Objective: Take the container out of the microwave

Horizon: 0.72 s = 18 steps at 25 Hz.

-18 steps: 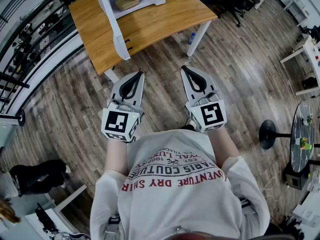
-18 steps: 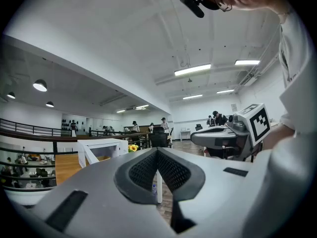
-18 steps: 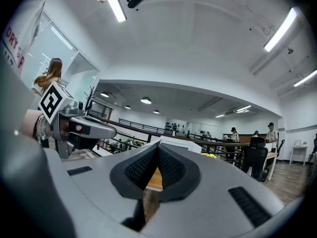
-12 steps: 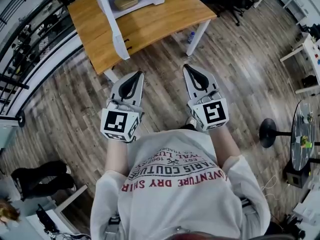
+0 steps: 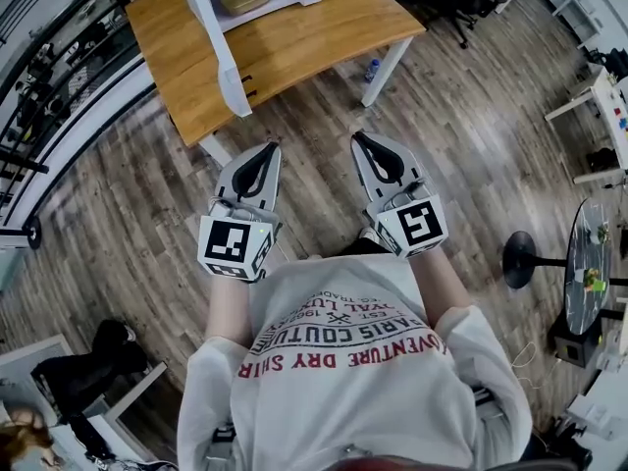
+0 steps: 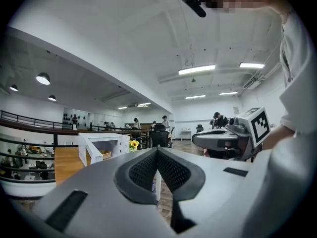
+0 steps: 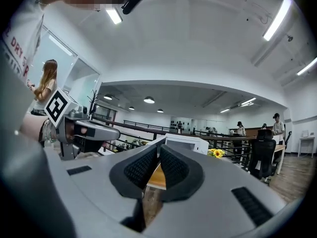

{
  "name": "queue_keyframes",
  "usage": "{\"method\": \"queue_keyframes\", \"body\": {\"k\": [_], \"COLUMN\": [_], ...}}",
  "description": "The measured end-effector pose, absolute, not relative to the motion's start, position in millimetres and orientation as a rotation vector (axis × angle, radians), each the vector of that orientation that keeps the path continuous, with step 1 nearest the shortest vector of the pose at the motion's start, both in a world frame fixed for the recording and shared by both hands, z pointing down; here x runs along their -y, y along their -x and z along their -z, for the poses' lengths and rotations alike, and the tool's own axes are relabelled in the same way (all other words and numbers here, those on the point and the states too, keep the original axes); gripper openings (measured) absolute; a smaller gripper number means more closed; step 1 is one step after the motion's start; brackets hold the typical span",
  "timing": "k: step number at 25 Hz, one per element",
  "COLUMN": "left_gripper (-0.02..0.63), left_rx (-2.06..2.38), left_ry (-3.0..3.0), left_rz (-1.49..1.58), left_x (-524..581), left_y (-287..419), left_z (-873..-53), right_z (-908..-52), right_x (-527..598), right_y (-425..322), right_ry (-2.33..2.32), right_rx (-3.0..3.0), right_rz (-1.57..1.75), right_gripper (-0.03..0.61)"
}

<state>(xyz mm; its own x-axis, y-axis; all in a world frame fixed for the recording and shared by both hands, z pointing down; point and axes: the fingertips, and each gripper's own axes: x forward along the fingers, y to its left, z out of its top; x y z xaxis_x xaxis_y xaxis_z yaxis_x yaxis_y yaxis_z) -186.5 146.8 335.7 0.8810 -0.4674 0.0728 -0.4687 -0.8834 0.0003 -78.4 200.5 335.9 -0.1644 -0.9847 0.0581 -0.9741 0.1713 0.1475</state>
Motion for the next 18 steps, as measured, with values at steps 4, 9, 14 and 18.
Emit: {"method": "queue_keyframes", "body": {"k": [4, 9, 14, 18], "left_gripper": [0.014, 0.014, 0.014, 0.014], "left_rx": [0.800, 0.848, 0.968, 1.067], "left_ry": [-3.009, -2.984, -2.936, -2.904], "left_rz": [-0.135, -0.162, -0.215, -0.216], "left_x": [-136.1, -120.4, -94.1, -68.8], "left_y": [187.7, 178.0, 161.0, 132.8], "left_z": [-345.4, -355.6, -369.5, -371.7], "right_z": [-338.3, -347.1, -355.5, -357.6], "right_x": [-186.2, -161.6, -125.9, -91.2], "right_y": [72.1, 48.4, 18.2, -19.5], "right_ry": [-1.908, -1.910, -1.864, -1.806], "right_rx": [2.298, 2.321, 2.382, 2.444], "right_rz": [0.155, 0.129, 0.096, 0.103], "right_gripper": [0.217, 0.241, 0.245, 0.245]}}
